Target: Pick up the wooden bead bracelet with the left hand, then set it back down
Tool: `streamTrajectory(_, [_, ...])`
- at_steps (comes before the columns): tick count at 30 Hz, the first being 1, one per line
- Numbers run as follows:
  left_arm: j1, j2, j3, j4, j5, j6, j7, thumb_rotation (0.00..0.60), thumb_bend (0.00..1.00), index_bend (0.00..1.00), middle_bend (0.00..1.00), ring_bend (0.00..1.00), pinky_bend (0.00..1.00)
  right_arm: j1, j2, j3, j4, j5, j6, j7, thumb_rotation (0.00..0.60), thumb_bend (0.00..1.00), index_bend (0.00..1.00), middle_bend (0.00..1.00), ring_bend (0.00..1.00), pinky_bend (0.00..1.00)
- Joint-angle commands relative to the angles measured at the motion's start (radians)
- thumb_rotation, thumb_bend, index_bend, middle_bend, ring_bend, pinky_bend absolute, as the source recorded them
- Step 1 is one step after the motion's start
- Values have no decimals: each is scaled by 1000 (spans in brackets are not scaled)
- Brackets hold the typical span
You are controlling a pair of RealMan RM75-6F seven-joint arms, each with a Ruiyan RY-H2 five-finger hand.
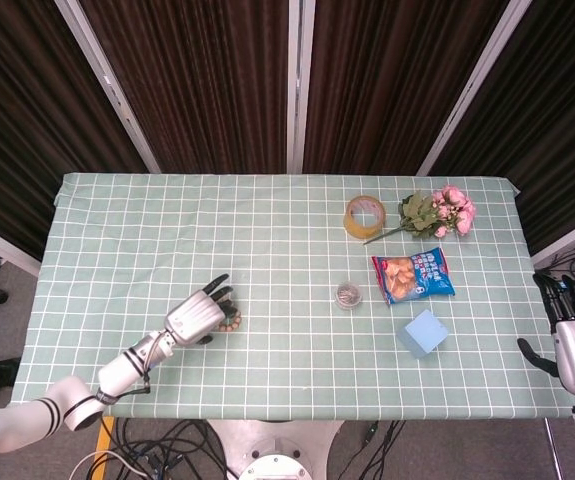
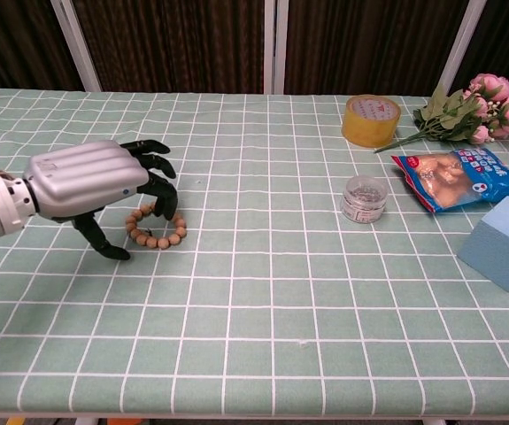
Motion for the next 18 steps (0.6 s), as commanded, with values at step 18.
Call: streamTrajectory(18, [-23,-40,43,78,-56,-14,-6,600,278,486,479,164,63,-6,-1,-2,8,2,1,25,600,106,0,107,0,0])
